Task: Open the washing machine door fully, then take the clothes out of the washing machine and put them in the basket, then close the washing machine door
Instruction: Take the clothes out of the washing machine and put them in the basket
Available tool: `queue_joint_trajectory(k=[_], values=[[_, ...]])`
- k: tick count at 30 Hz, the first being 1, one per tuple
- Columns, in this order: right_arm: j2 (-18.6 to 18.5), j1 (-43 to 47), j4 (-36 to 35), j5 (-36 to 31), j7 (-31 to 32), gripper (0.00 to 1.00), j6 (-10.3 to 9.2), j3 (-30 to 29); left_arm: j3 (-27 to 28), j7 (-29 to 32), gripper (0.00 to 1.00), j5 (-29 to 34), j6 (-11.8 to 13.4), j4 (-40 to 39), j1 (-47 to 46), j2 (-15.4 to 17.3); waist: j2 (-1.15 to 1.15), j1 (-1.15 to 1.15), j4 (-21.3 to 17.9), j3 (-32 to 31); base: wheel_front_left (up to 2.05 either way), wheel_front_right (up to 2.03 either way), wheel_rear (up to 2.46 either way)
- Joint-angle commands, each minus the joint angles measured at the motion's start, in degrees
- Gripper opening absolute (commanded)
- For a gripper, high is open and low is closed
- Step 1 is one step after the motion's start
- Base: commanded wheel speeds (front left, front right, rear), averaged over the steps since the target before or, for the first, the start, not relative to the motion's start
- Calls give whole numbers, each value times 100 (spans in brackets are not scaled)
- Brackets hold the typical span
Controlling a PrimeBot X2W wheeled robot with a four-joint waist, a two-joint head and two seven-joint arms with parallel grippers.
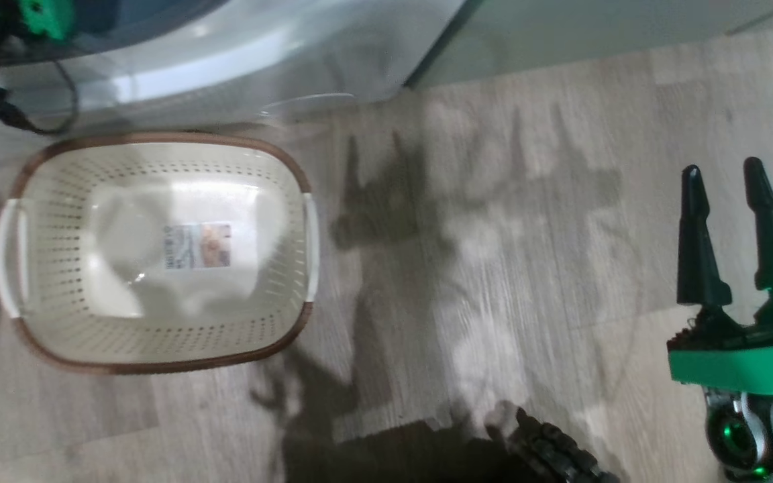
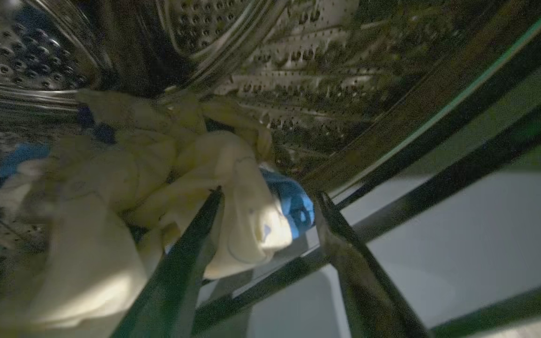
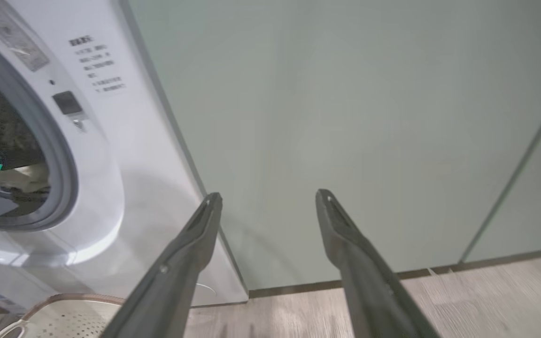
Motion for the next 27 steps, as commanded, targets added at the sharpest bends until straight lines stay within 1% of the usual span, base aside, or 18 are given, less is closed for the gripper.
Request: queue_joint_trajectory(k=[1, 4, 8, 9, 10, 11, 12, 18, 23, 27], values=[[-43, -92, -184, 114, -54, 100, 21, 137, 75, 177, 100, 0, -4, -62, -346, 452, 0, -1, -215, 175, 0, 0, 0], [-43, -117, -174, 194, -54, 100, 21, 156, 43, 411, 100, 7, -4, 106, -519, 573, 0, -1, -307, 246, 0, 0, 0], [-43, -138, -152, 247, -54, 100, 21, 164, 9, 750, 100, 31, 75, 283, -682, 653, 0, -1, -367, 305, 0, 0, 0], [-43, -145, -148, 255, -54, 100, 21, 161, -9, 821, 69, 52, 113, 310, -714, 663, 0, -1, -371, 316, 0, 0, 0], [-43, -145, -148, 255, -54, 100, 21, 161, -9, 821, 69, 52, 113, 310, -714, 663, 0, -1, -371, 316, 0, 0, 0], [-43, -153, -145, 260, -54, 100, 21, 158, -13, 878, 37, 57, 152, 332, -742, 663, 0, -1, -372, 327, 0, 0, 0], [-43, -167, -142, 265, -54, 100, 21, 154, -9, 894, 0, 58, 196, 334, -770, 658, 0, -1, -369, 338, 0, 0, 0], [-42, -258, -136, 237, -54, 100, 21, 106, -21, 602, 0, 41, 286, 216, -828, 569, 0, -1, -281, 370, 0, 0, 0], [-42, -270, -164, 147, -54, 100, 21, 27, -7, 88, 0, -10, 320, -30, -669, 464, 0, -1, -110, 323, 0, 0, 0], [-42, -243, -192, 34, -54, 100, 21, -3, 56, -411, 0, -94, 386, -419, -380, 349, 0, -1, 56, 248, 0, 0, 0]])
